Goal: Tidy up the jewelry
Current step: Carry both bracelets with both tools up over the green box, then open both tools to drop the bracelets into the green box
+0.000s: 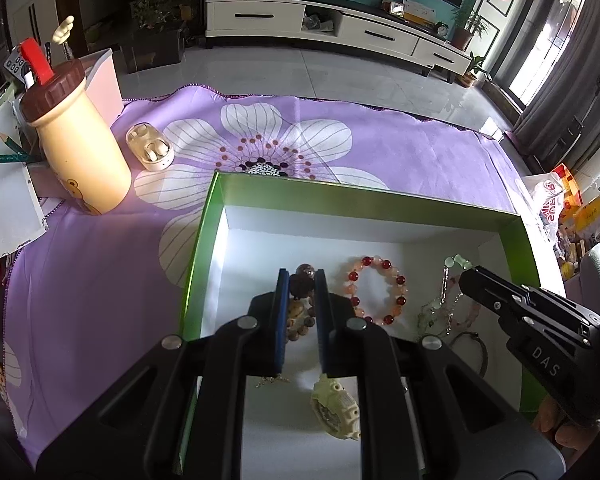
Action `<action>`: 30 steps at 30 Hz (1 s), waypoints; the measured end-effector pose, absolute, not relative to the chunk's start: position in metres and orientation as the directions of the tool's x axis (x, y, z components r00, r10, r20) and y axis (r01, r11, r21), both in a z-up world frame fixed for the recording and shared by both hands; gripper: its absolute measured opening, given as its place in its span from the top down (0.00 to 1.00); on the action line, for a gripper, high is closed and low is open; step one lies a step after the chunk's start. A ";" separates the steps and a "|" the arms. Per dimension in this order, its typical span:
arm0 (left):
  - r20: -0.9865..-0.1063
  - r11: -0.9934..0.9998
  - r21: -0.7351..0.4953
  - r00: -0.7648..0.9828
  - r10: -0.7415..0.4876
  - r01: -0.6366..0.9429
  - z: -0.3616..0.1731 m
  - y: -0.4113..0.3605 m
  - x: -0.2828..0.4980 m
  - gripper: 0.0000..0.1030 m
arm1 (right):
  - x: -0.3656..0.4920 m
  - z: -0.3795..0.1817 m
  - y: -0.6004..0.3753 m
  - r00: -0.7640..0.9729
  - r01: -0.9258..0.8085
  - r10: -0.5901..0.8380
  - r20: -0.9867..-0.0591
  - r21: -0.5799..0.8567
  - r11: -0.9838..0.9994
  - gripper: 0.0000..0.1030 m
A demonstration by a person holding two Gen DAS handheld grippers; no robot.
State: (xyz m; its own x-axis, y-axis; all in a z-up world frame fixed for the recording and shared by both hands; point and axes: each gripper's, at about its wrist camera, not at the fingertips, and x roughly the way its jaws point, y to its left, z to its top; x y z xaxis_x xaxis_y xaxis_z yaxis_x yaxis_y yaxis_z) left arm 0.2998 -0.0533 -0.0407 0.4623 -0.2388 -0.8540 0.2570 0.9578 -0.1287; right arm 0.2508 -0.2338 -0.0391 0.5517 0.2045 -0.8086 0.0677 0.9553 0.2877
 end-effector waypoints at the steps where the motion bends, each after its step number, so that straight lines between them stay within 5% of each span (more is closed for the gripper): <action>1: -0.854 0.959 -0.126 0.464 -0.236 0.255 -0.041 -0.054 0.300 0.88 | 0.251 -0.039 -0.234 0.555 0.074 0.200 -0.808 0.287 0.955 0.93; 14: -0.858 0.959 -0.116 0.461 -0.227 0.258 -0.045 -0.056 0.301 0.88 | 0.245 -0.022 -0.242 0.605 0.065 0.297 -0.739 0.417 0.907 0.93; 30: -0.862 0.960 -0.102 0.458 -0.216 0.260 -0.048 -0.058 0.306 0.88 | 0.262 -0.044 -0.239 0.534 0.105 0.216 -0.818 0.318 0.942 0.93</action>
State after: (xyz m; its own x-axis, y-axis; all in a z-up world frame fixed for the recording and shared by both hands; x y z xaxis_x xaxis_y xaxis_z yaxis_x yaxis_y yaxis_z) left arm 0.3062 -0.0578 -0.0477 0.4580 -0.2160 -0.8623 0.2599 0.9602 -0.1025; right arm 0.2618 -0.2394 -0.0443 0.5337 0.2162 -0.8176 0.1046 0.9424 0.3176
